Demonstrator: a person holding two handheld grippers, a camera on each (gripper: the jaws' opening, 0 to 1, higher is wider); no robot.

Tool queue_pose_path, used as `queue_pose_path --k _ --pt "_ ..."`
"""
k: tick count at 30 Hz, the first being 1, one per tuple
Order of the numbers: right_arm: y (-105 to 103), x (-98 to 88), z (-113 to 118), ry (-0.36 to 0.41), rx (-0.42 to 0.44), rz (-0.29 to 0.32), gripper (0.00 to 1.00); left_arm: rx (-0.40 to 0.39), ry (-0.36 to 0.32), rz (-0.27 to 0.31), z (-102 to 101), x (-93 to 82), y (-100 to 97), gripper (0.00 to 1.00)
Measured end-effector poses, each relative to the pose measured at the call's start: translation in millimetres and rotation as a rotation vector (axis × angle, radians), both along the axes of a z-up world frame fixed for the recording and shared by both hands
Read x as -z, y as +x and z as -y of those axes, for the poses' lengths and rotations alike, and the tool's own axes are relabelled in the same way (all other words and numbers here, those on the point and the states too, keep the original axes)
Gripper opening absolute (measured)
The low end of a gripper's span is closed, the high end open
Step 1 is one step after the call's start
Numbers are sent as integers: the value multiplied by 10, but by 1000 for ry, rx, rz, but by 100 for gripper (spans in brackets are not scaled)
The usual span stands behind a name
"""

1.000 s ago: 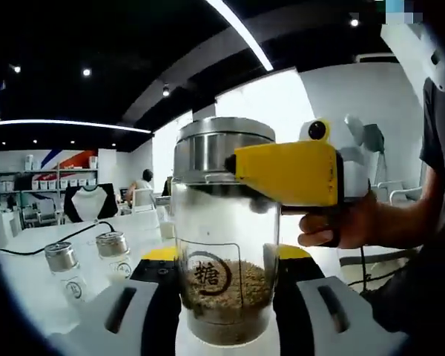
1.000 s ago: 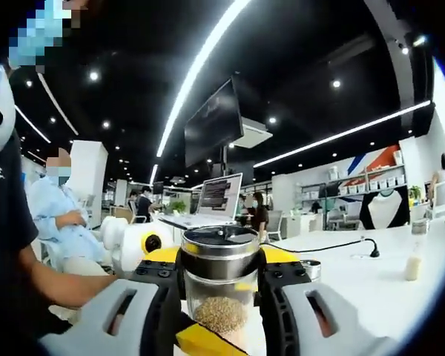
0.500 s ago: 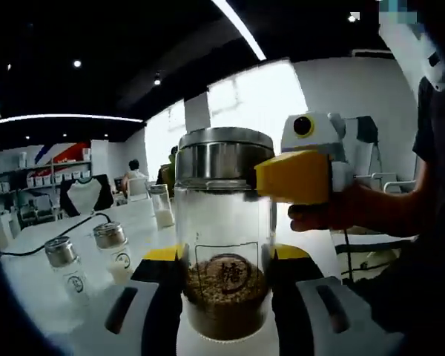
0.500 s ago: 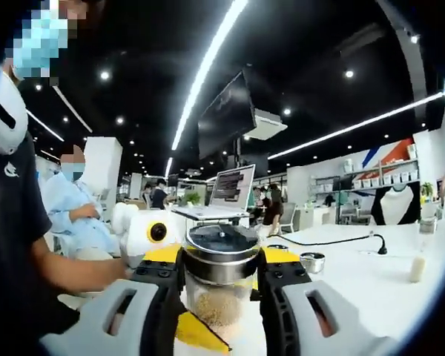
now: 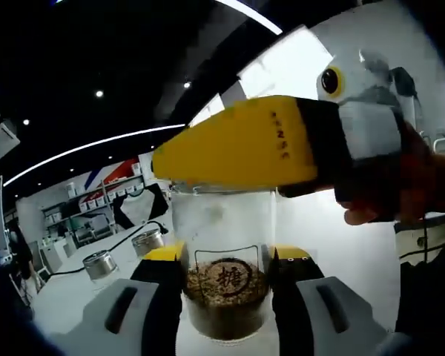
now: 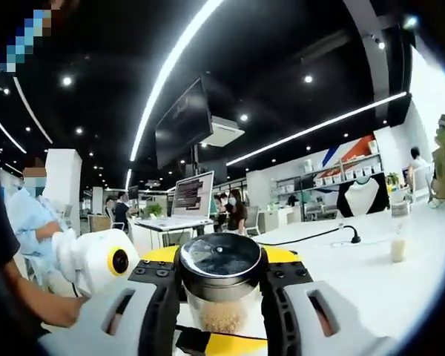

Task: Rotate the seasoning bottle until the label or dispensing opening points toward the visible target arrow and the bottle remains upright within the marked orientation range

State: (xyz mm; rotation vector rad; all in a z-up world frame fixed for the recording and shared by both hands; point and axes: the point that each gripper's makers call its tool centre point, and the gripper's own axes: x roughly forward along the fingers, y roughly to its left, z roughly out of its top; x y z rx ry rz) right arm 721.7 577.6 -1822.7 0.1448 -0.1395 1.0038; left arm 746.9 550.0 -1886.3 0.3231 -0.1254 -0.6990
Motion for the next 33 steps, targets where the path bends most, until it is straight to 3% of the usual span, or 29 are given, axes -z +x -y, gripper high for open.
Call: queue_pose_path --k 3,7,11,14,17,22,26,30,31,33 --pt "-66 -28 3 -2 -58 12 39 124 -46 -34 83 -30 -99 48" --pt "-235 -69 -27 -28 -172 58 39 314 -176 -151 145 -68 -293 48" --pt "-346 -13 -49 -87 -247 84 39 390 -129 -192 171 18 -403 48" --pt "-398 119 -80 -179 -281 123 39 333 7 -170 157 166 -361 47" --pt "-349 131 -92 -185 -244 151 39 282 8 -152 154 162 -299 47" --pt "-237 63 -105 -160 -162 182 39 181 -49 -116 102 58 -170 47" --pt "-100 124 -88 -106 -104 102 40 58 -12 -79 7 52 -57 47" --pt "-57 107 -94 -50 -81 62 40 32 -88 -99 -27 25 -15 46" --pt "-6 103 -117 -4 -49 39 40 25 -110 -108 -38 20 1 46" --pt "6 143 -134 -42 -43 35 40 13 -94 -123 -43 66 11 46"
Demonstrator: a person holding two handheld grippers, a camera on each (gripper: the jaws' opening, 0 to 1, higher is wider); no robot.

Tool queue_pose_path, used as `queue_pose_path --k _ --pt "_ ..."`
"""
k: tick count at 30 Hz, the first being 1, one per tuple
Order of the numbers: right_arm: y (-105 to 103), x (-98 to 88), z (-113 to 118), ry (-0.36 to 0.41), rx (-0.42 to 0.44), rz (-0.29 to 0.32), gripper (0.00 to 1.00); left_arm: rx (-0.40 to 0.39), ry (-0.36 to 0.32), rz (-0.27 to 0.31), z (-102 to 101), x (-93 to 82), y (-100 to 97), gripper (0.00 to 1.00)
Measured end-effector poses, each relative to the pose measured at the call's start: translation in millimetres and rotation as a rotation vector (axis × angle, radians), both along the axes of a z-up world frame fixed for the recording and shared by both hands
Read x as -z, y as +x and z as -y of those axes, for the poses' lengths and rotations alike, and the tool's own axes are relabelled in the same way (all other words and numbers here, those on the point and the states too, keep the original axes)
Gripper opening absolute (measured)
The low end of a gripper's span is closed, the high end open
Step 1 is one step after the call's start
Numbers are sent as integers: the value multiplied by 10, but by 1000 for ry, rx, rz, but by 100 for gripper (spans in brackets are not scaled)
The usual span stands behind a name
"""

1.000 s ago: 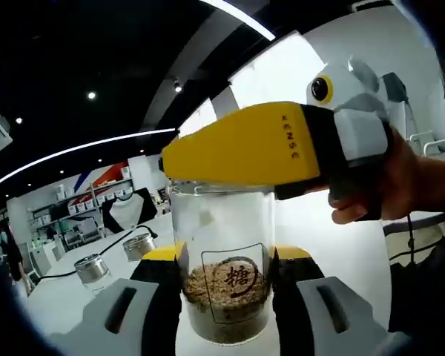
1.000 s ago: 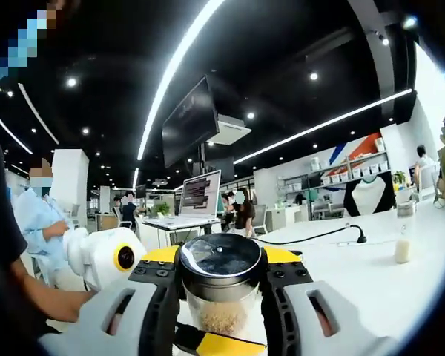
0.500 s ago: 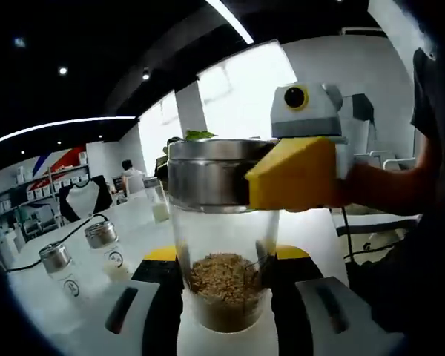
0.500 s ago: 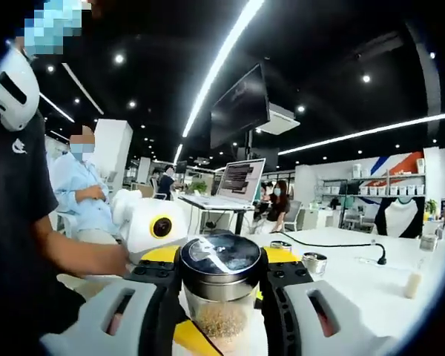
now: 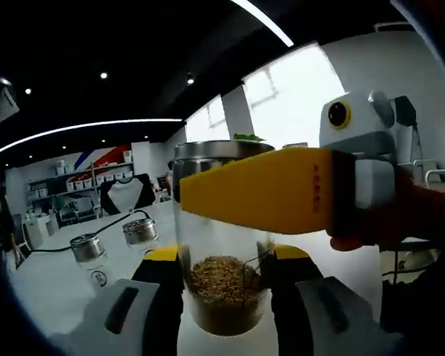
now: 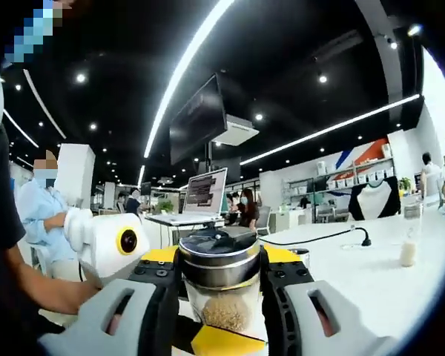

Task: Rotate the seasoning bottle until the label or dispensing opening points toward the visible target arrow and the bottle remains upright within the marked orientation range

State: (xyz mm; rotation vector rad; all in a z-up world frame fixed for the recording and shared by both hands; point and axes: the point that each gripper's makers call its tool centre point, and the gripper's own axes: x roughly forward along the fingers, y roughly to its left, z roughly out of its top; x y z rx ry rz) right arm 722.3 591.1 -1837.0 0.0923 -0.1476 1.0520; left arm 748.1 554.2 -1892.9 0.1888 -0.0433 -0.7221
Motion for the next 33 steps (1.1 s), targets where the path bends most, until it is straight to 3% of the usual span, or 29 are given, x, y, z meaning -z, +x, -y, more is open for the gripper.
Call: queue_pose_path --k 5,12,18,21,23,25,30,33 --pt "14 28 0 -64 14 7 40 -23 27 16 -8 6 13 46" --pt "45 32 13 -71 63 -12 39 -30 -30 -1 -9 -27 20 46" --pt "81 2 31 -94 80 -39 38 16 -82 -18 27 -50 16 47" --pt "96 20 11 -128 60 -26 38 50 -74 -48 37 -13 9 47" --pt "108 11 9 -132 49 -19 38 70 -30 -60 43 24 -14 47" --pt "142 -17 25 -132 42 -6 38 63 -2 -44 25 35 1 51" --pt "270 -21 103 -122 50 -5 38 63 -35 -58 -46 27 32 59" --pt "333 -13 155 -111 47 -19 38 42 -21 -60 -128 38 69 65"
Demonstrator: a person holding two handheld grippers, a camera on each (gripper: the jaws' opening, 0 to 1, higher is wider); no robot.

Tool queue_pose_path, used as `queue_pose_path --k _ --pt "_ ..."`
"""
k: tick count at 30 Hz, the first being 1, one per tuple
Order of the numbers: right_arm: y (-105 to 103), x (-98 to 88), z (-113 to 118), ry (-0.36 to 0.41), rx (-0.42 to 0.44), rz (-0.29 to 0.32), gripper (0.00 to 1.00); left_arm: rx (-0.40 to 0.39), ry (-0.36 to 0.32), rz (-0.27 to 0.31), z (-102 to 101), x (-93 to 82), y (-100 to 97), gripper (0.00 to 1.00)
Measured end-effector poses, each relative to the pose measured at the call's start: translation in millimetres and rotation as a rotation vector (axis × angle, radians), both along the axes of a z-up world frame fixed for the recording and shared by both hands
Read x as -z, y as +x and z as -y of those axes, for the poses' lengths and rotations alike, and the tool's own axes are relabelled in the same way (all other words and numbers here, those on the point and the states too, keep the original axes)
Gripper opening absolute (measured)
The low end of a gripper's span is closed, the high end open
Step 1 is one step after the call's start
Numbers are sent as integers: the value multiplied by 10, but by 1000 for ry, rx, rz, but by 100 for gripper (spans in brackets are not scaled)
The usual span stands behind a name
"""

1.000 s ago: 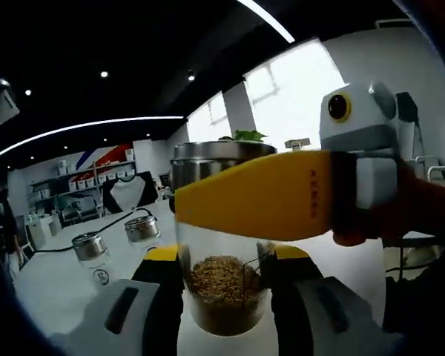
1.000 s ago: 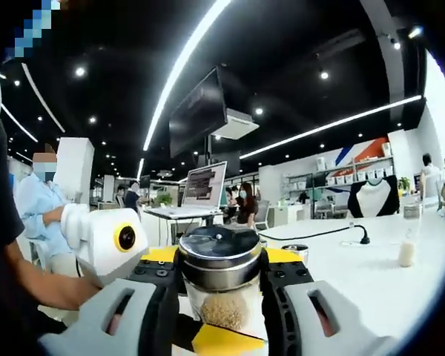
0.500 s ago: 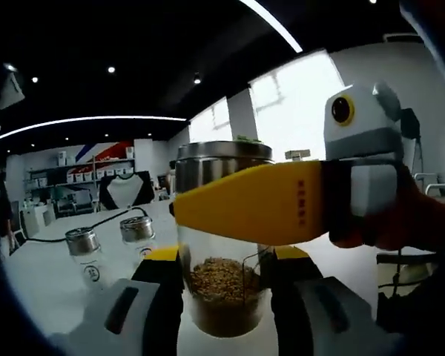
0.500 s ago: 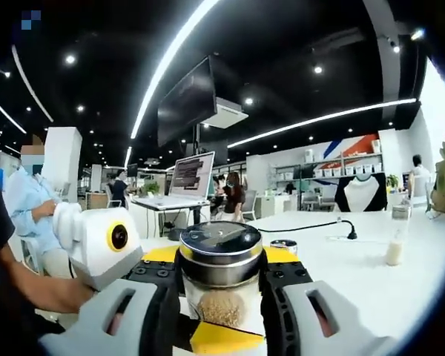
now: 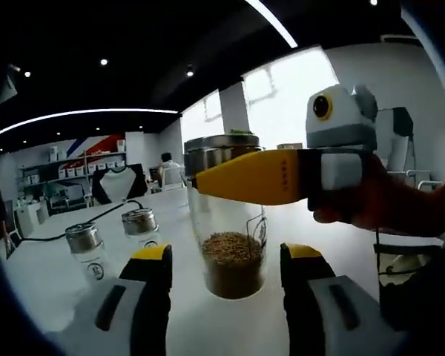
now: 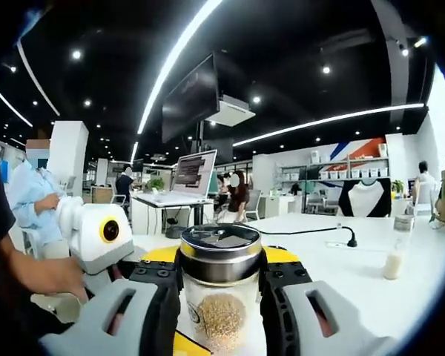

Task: Rotate the seasoning bottle until the label or dispensing opening points toward the visible target arrow and the bottle remains upright within the marked orientation range

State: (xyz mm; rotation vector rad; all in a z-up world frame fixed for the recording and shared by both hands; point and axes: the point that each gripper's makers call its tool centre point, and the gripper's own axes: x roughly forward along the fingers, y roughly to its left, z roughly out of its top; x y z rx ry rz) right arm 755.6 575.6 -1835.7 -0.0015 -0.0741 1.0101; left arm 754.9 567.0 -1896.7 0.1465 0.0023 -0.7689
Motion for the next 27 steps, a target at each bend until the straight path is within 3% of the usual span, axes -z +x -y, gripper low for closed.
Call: queue_pose_path --k 4,7,8,14,19,27 --pt "63 -7 44 5 0 -9 38 -32 18 11 -103 -14 37 72" --pt "168 22 87 -12 16 -4 38 -49 -12 24 -181 -80 54 78" --pt "203 31 101 -18 21 -2 38 -79 -59 39 -294 -170 84 82" --pt "429 74 200 -44 24 -9 38 -128 -45 36 -466 -181 155 99" --pt "620 150 229 -91 21 1 38 -148 -70 -9 -606 -152 197 100" --pt "910 229 291 -94 18 -25 38 -148 -92 -23 -667 -176 186 100"
